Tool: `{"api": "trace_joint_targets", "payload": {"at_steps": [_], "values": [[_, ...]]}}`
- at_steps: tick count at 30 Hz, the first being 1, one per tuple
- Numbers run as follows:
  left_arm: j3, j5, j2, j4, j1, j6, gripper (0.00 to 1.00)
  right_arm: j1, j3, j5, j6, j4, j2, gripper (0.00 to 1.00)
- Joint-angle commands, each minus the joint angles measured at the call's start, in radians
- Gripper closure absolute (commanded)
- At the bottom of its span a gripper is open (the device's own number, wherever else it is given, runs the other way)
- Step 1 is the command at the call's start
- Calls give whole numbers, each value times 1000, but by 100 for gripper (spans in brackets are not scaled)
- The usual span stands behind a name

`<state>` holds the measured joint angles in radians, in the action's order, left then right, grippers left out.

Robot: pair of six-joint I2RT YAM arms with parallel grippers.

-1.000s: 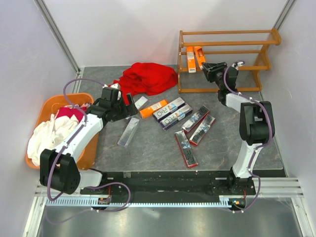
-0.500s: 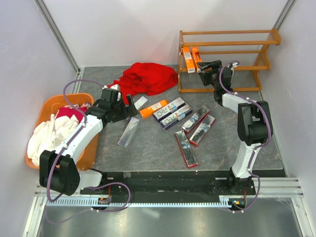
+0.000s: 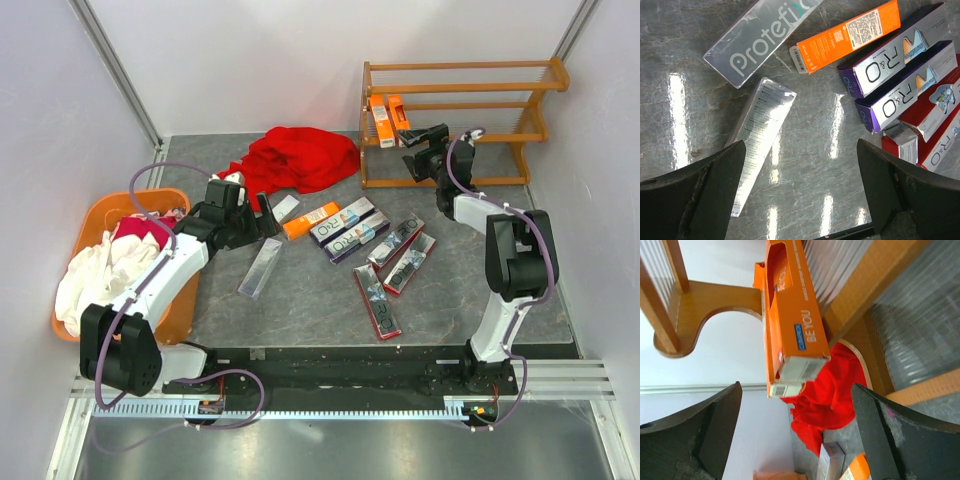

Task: Place and organize the toothpastes onto the shelf

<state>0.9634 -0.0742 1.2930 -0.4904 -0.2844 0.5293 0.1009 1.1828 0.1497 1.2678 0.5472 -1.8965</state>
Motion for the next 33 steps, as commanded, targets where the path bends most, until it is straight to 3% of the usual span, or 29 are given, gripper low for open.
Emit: {"api": "trace_joint_targets", "payload": {"at_steps": [1, 10, 24, 33], "values": [[0, -35, -27, 58, 4, -54, 0, -24, -67, 40, -10, 54, 105, 2], [87, -33, 49, 82, -9, -137, 0, -75, -250, 136, -77, 24, 232, 2], [455, 111, 494, 3, -176, -213, 1, -174, -489, 243, -324, -136, 389, 2], [642, 156, 695, -57, -194, -241, 6, -204, -609, 294, -447, -279, 539, 2]]}}
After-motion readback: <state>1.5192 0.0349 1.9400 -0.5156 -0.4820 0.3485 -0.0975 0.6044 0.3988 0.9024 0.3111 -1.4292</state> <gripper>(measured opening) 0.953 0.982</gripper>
